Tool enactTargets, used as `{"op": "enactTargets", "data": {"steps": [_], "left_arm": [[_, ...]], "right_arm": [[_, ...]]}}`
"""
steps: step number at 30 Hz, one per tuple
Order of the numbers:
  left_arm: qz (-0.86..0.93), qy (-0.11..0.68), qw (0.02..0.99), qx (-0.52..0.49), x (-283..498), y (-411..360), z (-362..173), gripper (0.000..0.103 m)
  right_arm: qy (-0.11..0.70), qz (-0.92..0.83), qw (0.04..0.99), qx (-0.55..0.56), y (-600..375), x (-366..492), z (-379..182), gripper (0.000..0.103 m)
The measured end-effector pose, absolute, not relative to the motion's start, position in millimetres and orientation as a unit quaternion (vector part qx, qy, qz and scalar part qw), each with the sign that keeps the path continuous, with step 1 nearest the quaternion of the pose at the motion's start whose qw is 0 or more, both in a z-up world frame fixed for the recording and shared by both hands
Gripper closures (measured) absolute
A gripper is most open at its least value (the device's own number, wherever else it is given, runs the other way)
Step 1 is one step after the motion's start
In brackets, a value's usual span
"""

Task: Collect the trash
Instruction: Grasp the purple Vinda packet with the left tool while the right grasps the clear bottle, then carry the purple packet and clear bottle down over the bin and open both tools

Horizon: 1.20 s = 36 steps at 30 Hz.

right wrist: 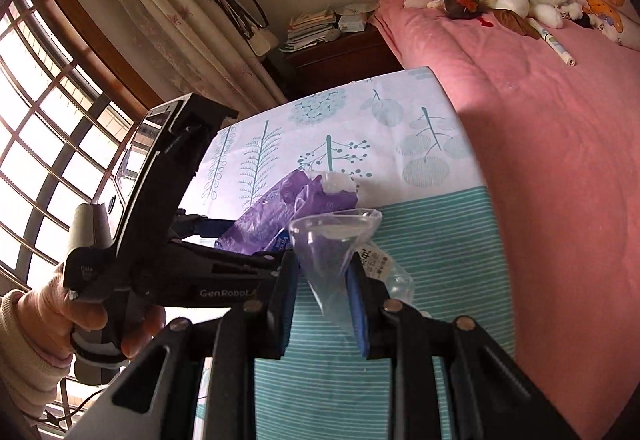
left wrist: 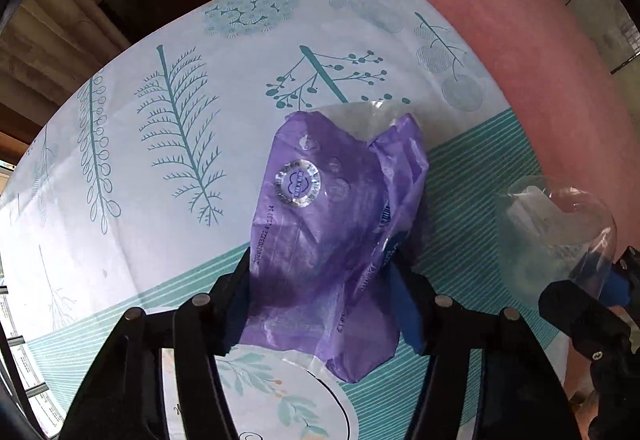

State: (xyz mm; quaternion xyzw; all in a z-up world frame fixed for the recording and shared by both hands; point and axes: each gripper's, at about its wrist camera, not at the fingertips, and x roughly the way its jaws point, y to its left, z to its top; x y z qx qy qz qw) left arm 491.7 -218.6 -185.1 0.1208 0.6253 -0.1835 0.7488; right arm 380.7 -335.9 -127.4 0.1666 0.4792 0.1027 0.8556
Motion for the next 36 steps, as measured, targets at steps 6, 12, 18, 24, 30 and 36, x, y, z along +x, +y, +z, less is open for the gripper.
{"op": "enactTargets", "data": {"steps": [6,12,18,24,30,36], "left_arm": [[-0.173,0.605,0.771,0.097,463.1,-204.8,-165.1,0.095],[-0.171,0.573,0.796,0.095,399.3,-175.0,-124.9,0.096],[-0.182,0.540,0.815,0.101,317.9,-123.4,-73.1,0.096],[-0.190,0.510,0.832,0.106,229.2,-66.1,-38.5,0.096],[-0.219,0.494,0.834,0.113,145.0,-14.3,-31.0,0.096],[-0.241,0.506,0.819,0.121,78.0,11.3,-44.6,0.096]], "right_arm": [[0.487,0.106,0.846,0.189,-332.9,362.6,-126.6,0.079],[0.487,0.109,0.840,0.214,-320.2,327.2,-112.8,0.080],[0.488,0.119,0.830,0.243,-292.3,271.4,-90.8,0.080],[0.481,0.129,0.829,0.254,-246.8,198.0,-63.2,0.080],[0.483,0.124,0.828,0.257,-195.1,118.9,-53.9,0.080],[0.516,0.126,0.812,0.243,-156.7,57.4,-66.2,0.080]]}}
